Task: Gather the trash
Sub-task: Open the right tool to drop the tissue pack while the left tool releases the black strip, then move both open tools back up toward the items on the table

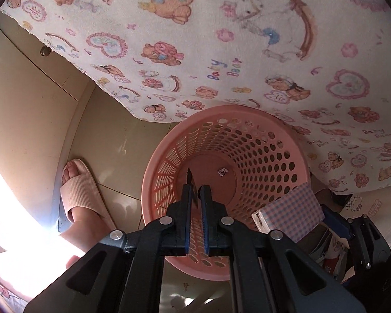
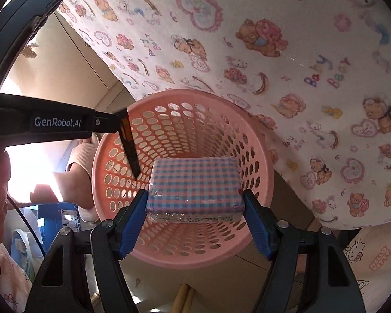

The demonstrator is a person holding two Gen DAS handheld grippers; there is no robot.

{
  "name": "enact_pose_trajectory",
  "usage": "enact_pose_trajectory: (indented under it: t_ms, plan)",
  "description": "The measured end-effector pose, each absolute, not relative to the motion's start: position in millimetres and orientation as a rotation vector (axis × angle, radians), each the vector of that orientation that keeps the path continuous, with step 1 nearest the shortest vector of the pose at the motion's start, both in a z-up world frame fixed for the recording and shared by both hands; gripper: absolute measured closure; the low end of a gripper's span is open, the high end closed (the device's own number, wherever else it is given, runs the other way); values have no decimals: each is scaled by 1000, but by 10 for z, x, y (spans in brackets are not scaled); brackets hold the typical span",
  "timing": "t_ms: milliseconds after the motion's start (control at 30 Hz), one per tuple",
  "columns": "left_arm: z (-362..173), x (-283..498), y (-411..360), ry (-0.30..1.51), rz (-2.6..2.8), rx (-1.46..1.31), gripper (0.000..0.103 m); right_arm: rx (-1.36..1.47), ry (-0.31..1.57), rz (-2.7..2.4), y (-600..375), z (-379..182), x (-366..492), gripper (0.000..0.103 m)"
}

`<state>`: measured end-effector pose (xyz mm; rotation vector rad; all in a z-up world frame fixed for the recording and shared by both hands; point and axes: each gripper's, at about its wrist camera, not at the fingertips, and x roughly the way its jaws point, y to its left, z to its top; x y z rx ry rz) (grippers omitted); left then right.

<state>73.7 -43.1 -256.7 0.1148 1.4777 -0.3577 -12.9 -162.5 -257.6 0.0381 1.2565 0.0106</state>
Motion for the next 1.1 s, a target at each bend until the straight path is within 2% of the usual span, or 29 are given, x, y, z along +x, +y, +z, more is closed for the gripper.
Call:
enact_pose_trajectory:
  t_ms: [133, 167, 200, 267, 367, 433, 533, 667, 1033, 1100]
  plan:
    - [-2566, 725, -430, 1481, -358, 117, 95, 39, 1256, 20, -1606, -2599, -127, 29]
    - [-2557, 722, -429, 1476, -354, 123, 89, 45, 1257, 21, -1610, -2600, -130, 29]
    - [-2539, 726, -427, 1470, -345, 128, 75, 50, 1259, 20, -1613, -2610, -131, 29]
    - [-2511, 740, -400, 1457, -328, 123, 58, 58, 1272, 20, -1620, -2653, -121, 29]
    - [-2446, 758, -371, 1434, -309, 122, 54, 77, 1294, 11, -1633, -2695, -87, 26]
    - [-2394, 758, -365, 1414, -301, 131, 49, 82, 1289, -6, -1659, -2686, -90, 24]
    - [-2276, 763, -358, 1377, -295, 134, 47, 77, 1265, -28, -1687, -2624, -93, 20]
    - [-2011, 755, -315, 1286, -269, 126, 45, 82, 1227, -33, -1717, -2500, -90, 19]
    - [-1103, 721, 14, 980, -202, 40, 35, 102, 999, -10, -1691, -1720, -194, 19]
    - [-984, 706, 53, 929, -185, 40, 29, 101, 947, -11, -1693, -1563, -234, 19]
